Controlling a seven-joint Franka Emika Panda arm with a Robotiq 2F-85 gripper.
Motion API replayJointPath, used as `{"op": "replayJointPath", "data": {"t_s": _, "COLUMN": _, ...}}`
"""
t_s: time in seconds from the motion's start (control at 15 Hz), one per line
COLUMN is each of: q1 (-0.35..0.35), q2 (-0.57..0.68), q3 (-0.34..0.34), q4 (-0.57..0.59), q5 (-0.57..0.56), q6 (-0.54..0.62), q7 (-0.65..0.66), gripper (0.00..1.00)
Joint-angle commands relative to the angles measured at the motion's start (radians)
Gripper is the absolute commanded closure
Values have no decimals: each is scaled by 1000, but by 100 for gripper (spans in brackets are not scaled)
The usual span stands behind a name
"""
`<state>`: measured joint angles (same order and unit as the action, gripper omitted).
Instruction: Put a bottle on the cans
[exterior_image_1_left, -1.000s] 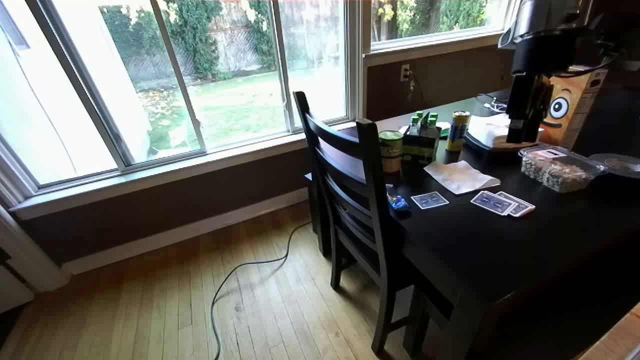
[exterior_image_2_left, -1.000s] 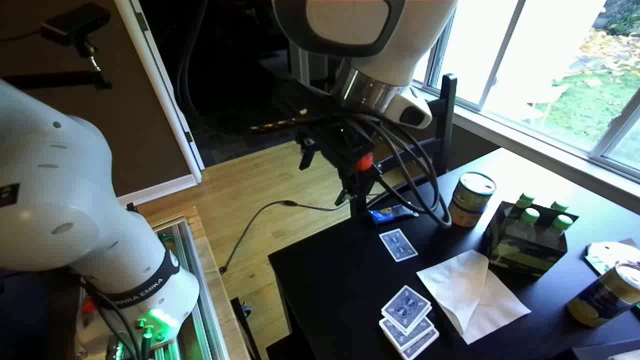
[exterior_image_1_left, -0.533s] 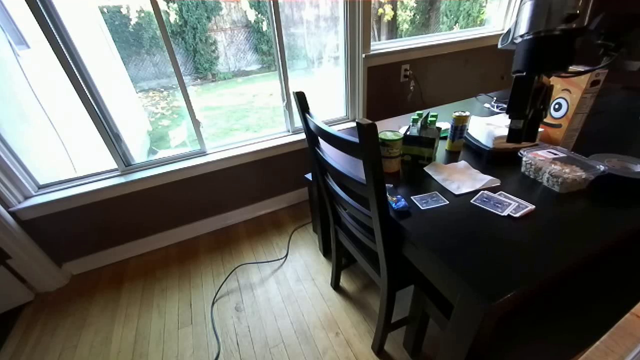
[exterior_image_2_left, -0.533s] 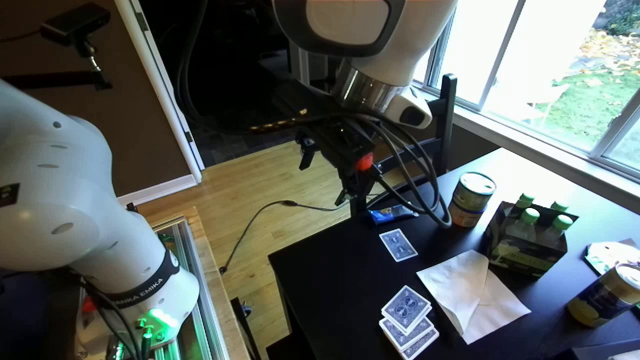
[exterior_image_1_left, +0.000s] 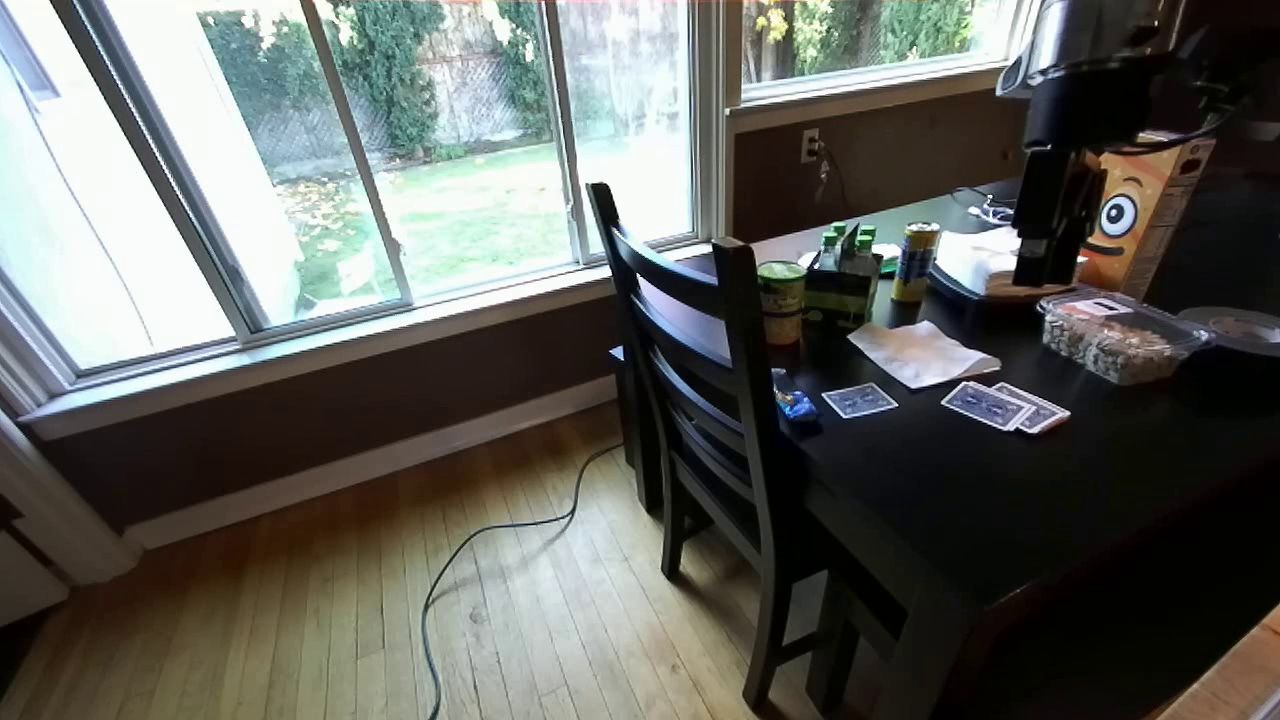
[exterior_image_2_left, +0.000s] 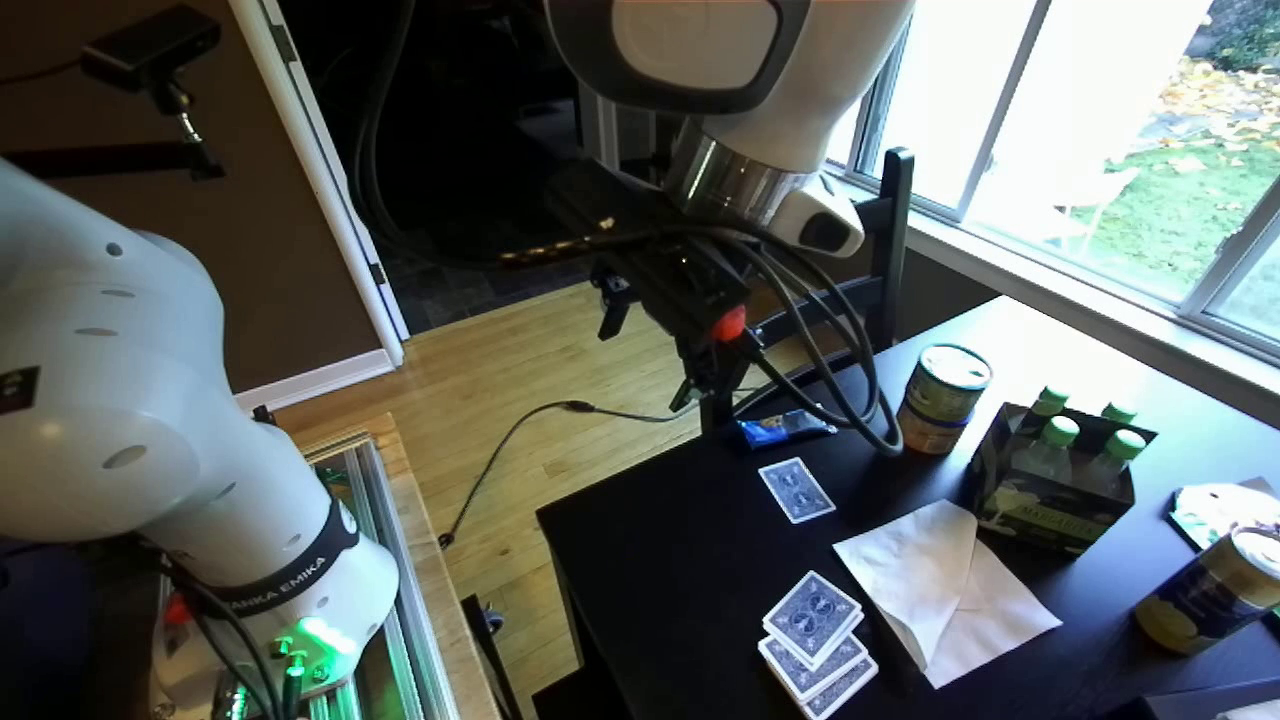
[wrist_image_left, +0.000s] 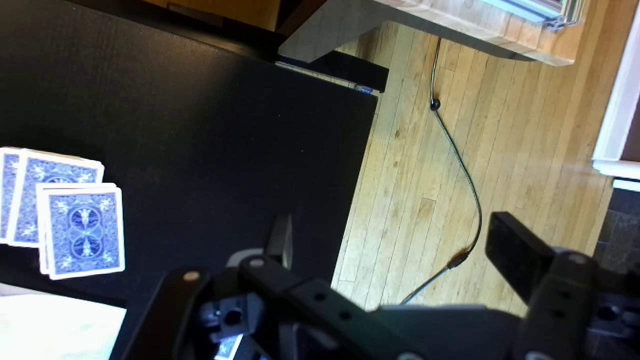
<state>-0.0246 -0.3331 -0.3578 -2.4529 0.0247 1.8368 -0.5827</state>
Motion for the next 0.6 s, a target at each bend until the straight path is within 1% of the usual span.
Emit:
{"op": "replayJointPath", "data": {"t_s": 0.0, "q1": -39, "q2": 31, "q3": 39, "q4": 11, "q5": 22, "q6": 53, "q7": 18, "gripper": 0}}
{"op": "replayJointPath", "data": {"t_s": 0.2, "q1": -52, "q2": 97, "q3": 49, "q4": 38, "q5": 50, "q6": 237, "q7": 84, "gripper": 0}}
{"op": "replayJointPath", "data": {"t_s": 0.4, "q1": -65, "q2": 153, "q3": 63, "q4": 64, "q5": 41, "q6": 428, "q7": 146, "gripper": 0}}
{"op": "replayJointPath", "data": {"t_s": 0.47, "q1": -71, "q2": 181, "q3": 66, "q4": 82, "q5": 42, "q6": 471, "q7": 170, "gripper": 0}}
{"op": "replayJointPath", "data": {"t_s": 0.53, "q1": -76, "q2": 211, "q3": 67, "q4": 108, "q5": 56, "q6": 478, "q7": 202, "gripper": 0}}
